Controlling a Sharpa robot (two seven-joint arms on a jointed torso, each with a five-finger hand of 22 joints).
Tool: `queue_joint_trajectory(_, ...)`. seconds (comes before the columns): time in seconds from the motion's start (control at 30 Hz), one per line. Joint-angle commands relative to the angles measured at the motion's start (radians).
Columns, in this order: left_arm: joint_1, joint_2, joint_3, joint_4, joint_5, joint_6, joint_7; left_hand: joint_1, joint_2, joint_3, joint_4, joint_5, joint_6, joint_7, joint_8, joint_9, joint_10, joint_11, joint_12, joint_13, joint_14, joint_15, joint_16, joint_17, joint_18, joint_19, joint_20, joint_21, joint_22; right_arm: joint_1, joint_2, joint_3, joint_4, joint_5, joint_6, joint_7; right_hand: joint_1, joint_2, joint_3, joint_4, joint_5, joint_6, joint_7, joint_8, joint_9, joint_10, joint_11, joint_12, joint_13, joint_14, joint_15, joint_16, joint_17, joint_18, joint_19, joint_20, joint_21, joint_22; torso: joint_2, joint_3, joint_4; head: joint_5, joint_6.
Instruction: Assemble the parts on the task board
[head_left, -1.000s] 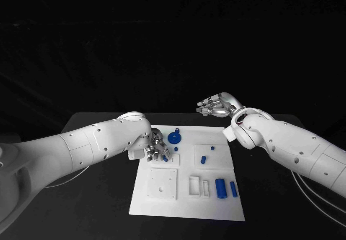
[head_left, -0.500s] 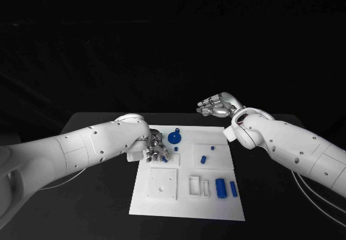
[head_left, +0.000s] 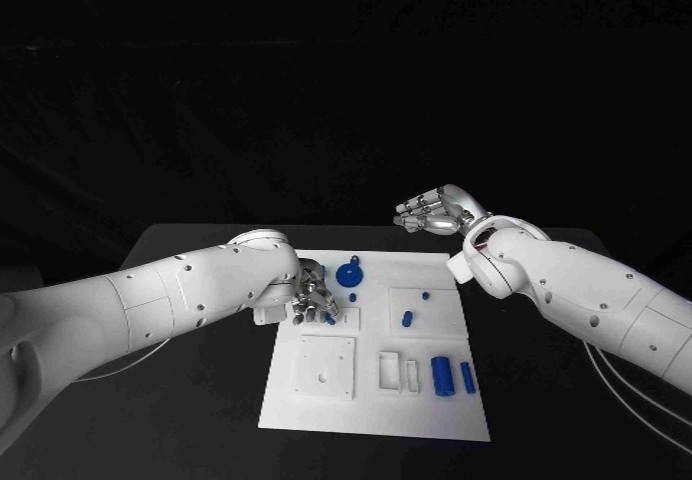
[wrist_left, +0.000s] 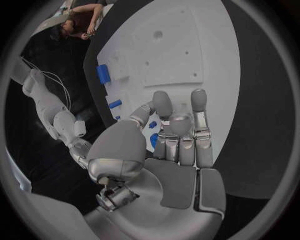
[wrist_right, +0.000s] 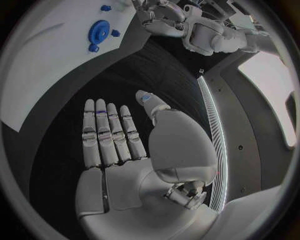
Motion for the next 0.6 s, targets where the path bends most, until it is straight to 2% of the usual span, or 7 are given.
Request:
queue_joint_trajectory(0.03,-0.004,0.0,-0.001,0.001,-0.019,-0.018,0.01,0.03,0.025,0.006,-0.003,0.005,0.211,-0.155,0.003,0.0,0.016,-0.038,-0.002,-0.001,0.002,-0.007,-0.003,0.0,-0.013,0.003,-0.003,-0.007,0.018,-0.001,0.0,0.001,0.001,-0.002,0.014,0.006,0.003,0.006,-0.005,-0.002,0.006,-0.003,-0.001,0.003,-0.001,-0.006,0.001,-0.003,-0.001,-0.007,0.002,-0.004,-0.002,0.017,-0.005,0.001,0.005,-0.001,0.0,0.0007,-0.001,0.0,-0.001)
queue_joint_trajectory(0.2,-0.004,-0.001,-0.001,0.002,-0.023,-0.026,0.017,0.03,0.025,0.006,-0.003,0.005,0.211,-0.155,0.003,0.0,0.016,-0.038,-0.002,-0.001,0.002,-0.007,-0.003,0.0,-0.013,0.003,-0.003,-0.007,0.018,-0.001,0.0,0.001,0.002,-0.002,0.014,0.006,0.003,0.006,-0.005,-0.002,0.006,-0.003,-0.001,0.003,-0.001,-0.006,0.001,-0.003,-0.001,-0.007,0.002,-0.004,-0.002,0.017,-0.005,0.001,0.005,-0.001,0.001,0.0005,0.0004,-0.002,-0.002)
queue_joint_trajectory(0.47,-0.004,-0.003,0.0,0.004,-0.025,-0.031,0.023,0.03,0.025,0.006,-0.003,0.005,0.211,-0.155,0.003,0.0,0.016,-0.038,-0.002,-0.001,0.002,-0.007,-0.003,0.0,-0.013,0.003,-0.003,-0.007,0.018,-0.002,0.0,0.001,0.001,-0.002,0.015,0.005,0.003,0.006,-0.005,-0.002,0.006,-0.003,-0.001,0.003,-0.001,-0.006,0.001,-0.003,-0.001,-0.007,0.002,-0.004,-0.002,0.017,-0.005,0.001,0.005,-0.001,0.001,0.001,-0.0006,-0.003,-0.004)
queue_joint_trajectory(0.6,-0.004,-0.002,0.008,0.002,-0.025,-0.03,0.025,0.029,0.025,0.007,-0.004,0.006,0.212,-0.155,0.003,-0.001,0.016,-0.039,-0.002,-0.002,0.002,-0.008,-0.003,-0.003,-0.013,0.004,-0.003,-0.006,0.018,-0.002,0.001,0.001,0.001,-0.002,0.016,0.005,0.003,0.006,-0.005,-0.002,0.006,-0.003,-0.001,0.003,-0.001,-0.006,0.001,-0.003,-0.001,-0.007,0.002,-0.004,-0.002,0.017,-0.005,0.001,0.005,-0.001,0.001,0.0008,-0.0004,-0.004,-0.004)
